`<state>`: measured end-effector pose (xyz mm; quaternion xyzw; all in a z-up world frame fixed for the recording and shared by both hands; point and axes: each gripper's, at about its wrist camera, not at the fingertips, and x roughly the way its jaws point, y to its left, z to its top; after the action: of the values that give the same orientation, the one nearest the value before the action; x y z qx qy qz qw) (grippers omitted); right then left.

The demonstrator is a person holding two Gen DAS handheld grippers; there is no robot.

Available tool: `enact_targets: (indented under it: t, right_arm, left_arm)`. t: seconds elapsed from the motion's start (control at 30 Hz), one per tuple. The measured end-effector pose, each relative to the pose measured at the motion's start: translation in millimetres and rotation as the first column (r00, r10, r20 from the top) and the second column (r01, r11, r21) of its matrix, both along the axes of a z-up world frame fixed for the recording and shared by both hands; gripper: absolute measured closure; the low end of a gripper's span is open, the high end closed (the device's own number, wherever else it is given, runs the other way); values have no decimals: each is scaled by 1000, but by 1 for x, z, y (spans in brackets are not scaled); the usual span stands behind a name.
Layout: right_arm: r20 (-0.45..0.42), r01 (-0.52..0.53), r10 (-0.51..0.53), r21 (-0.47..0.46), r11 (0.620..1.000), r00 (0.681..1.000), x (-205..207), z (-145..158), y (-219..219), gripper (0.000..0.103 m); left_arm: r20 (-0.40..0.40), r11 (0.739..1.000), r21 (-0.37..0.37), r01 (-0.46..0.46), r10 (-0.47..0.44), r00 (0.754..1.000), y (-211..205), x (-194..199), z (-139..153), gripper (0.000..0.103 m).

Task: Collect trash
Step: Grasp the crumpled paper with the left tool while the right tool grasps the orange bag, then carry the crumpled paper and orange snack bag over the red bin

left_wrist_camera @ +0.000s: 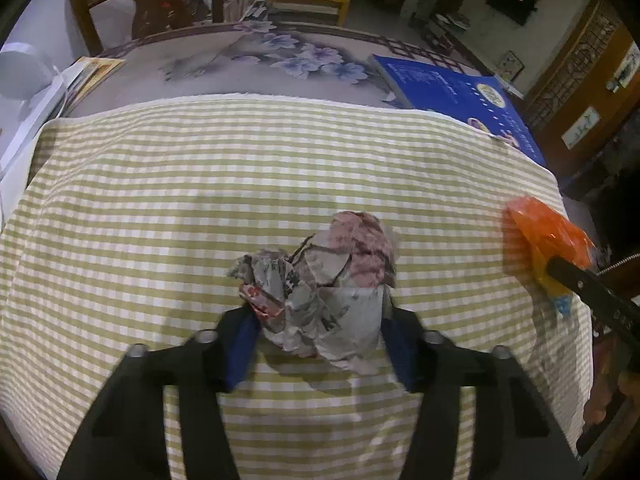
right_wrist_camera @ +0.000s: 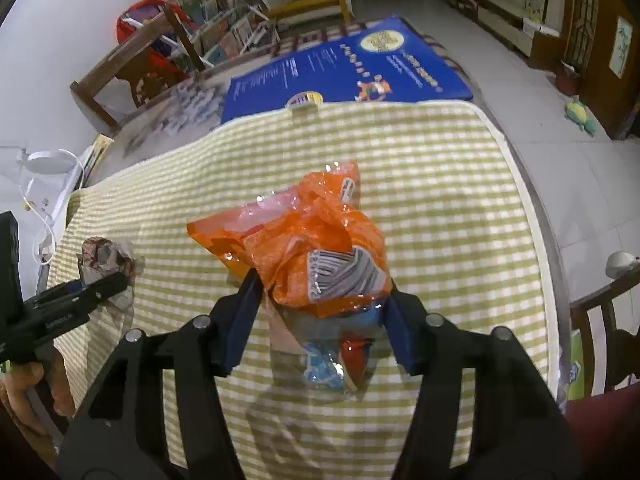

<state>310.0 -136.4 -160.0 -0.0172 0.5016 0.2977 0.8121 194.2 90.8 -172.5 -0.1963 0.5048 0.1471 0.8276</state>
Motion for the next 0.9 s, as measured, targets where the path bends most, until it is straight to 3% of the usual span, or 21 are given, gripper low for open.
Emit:
enact_targets:
  t: [0.43, 0.9]
  right_arm:
    - [123, 54, -69, 122, 991, 990, -75, 79, -71, 56]
    - [190, 201, -236, 188, 961, 953, -154, 124, -154, 55]
  left_arm:
    - [95, 993, 20, 115, -116, 989, -66, -30, 61, 59]
    - [204, 957, 44, 288, -291, 935, -156, -62, 119, 58]
